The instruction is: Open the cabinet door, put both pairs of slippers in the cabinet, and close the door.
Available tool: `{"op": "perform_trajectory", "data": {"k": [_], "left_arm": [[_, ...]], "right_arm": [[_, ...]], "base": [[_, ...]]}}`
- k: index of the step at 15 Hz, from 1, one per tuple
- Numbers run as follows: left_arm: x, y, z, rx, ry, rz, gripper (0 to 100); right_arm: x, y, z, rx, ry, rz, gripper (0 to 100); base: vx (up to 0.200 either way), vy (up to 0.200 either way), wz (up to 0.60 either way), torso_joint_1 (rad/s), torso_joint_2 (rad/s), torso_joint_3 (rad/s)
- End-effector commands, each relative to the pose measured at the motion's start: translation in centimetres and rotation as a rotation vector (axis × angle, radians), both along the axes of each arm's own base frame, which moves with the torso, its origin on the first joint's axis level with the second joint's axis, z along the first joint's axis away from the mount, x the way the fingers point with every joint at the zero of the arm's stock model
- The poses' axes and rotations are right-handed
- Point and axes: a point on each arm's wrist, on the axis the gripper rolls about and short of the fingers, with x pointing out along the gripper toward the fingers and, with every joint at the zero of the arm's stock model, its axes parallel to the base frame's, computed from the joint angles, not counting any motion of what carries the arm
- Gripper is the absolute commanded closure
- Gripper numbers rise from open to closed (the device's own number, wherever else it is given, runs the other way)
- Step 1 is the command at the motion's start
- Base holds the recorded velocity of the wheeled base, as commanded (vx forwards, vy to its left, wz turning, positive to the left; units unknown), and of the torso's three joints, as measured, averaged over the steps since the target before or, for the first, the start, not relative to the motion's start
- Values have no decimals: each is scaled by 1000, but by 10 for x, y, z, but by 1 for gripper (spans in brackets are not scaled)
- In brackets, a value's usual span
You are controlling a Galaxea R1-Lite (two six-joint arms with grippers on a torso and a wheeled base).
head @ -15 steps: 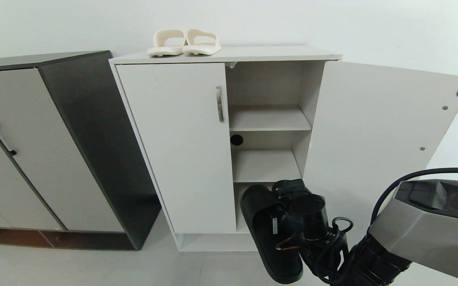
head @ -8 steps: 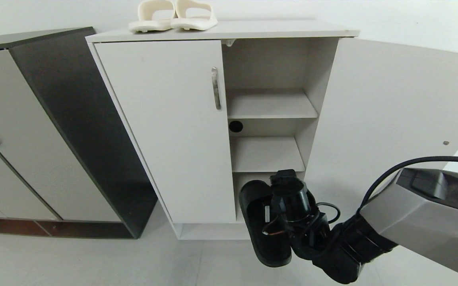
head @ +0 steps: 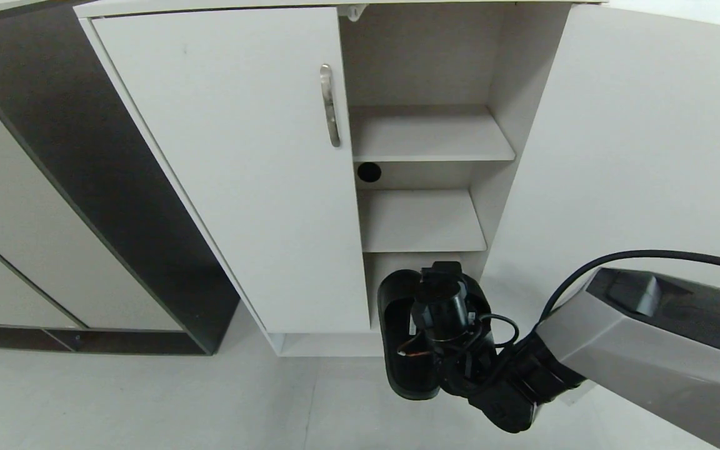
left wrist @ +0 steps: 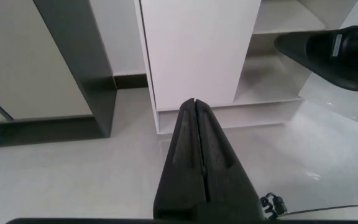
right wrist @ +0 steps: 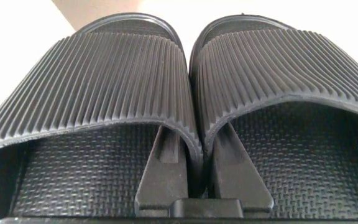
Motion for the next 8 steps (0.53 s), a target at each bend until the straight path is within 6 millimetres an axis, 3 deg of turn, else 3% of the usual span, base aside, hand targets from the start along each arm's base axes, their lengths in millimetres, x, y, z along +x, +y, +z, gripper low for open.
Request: {"op": "perform_trajectory", "data": {"k": [1, 3, 8], "left_arm": [[0, 0, 0, 1, 1, 1, 100], [0, 0, 0, 1, 1, 1, 100], [0, 0, 0, 3, 1, 1, 100]], "right_arm": [[0, 6, -7, -14, -24, -11, 100], [-2, 7, -5, -39, -66, -12, 100], [4, 4, -24, -56, -154, -14, 100]], "base": [[0, 0, 0, 2, -2, -115], [0, 0, 0, 1, 4, -33], [0, 0, 0, 0, 0, 0]]}}
